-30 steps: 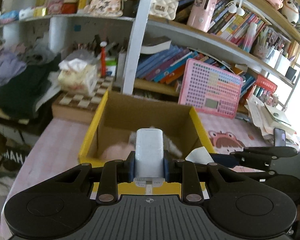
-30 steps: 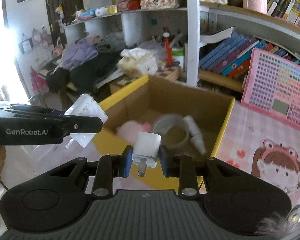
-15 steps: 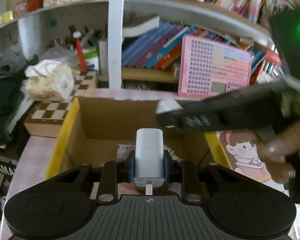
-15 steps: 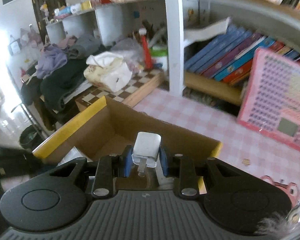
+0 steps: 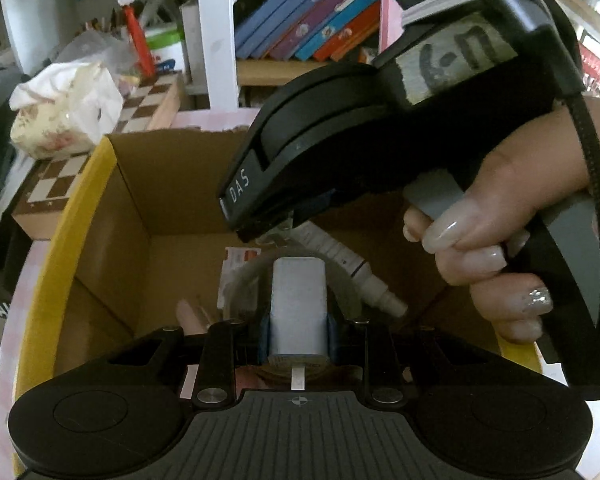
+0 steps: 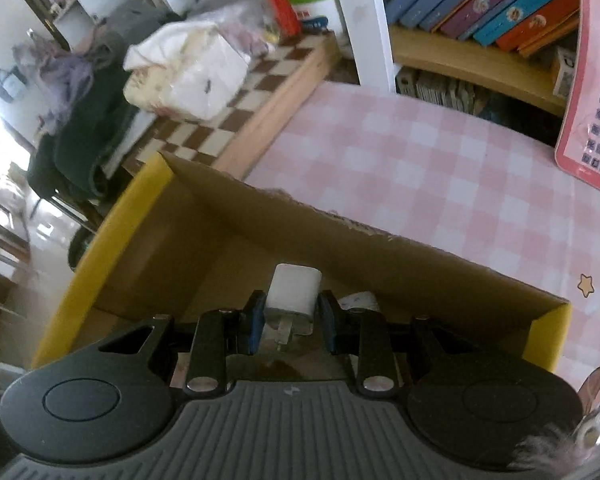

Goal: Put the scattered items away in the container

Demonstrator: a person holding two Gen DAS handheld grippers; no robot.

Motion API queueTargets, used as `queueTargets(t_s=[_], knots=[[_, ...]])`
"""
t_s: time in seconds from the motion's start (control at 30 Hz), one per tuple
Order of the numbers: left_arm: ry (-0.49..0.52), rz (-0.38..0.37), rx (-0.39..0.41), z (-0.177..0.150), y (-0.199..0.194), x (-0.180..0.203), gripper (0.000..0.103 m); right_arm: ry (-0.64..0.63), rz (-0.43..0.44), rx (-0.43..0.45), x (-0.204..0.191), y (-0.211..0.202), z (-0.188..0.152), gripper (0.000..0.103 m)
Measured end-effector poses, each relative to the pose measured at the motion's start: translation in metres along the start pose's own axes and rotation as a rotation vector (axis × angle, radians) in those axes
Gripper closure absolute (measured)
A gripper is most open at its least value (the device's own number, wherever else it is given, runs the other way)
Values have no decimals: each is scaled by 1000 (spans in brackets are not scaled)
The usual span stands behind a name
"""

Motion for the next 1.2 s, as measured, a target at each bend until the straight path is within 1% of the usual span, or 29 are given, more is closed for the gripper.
queueTargets(t_s=[0.13,0.27,0.33,0.37,0.4,0.43,0.5,0.67,0.8,1.07,1.13,1.17,1.2], knots=[[-7,-3,-17,-2,4,0,78,13,-16,-14,6,8,0,76],[-6,-2,-6,-1,4,1,76,14,-19,-15,7,10,-2,76],[-9,-2,-4,0,3,0,74,14,-21,-10,5,9,-3,73],[-10,-2,1,0,2,0,73,14,-21,-2,5,8,-3,70],[-10,-5,10,0,0,-1,69,15,-18,8,4,5,-3,61],[-12,-8,20,0,-3,-2,68,18,-9,17,3,3,-4,60],[-18,-11,35,-1,-10,-3,67,26,-3,31,1,-3,-4,60],[-13,-34,84,-1,-31,-2,67,41,-3,68,-7,-21,-9,60],[16,-48,130,-5,-54,2,66,38,-7,108,-18,-41,-15,58],[26,-81,226,-25,-107,-5,63,19,-26,201,-47,-89,-38,57],[30,-81,252,-33,-122,-7,59,21,-35,236,-54,-104,-47,57],[34,-77,265,-37,-129,-9,55,23,-39,253,-57,-111,-51,57],[38,-74,278,-42,-137,-10,54,27,-44,273,-60,-119,-55,57]])
Point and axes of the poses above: each gripper's, at about its wrist camera, not at the fingertips, and y roughly the way its jaws point, x to its right, z to its top, the point moved 3 cm from there along y, roughly the way its jaws point, and after that the axes turned 3 degrees about x, right-handed, at the moved point
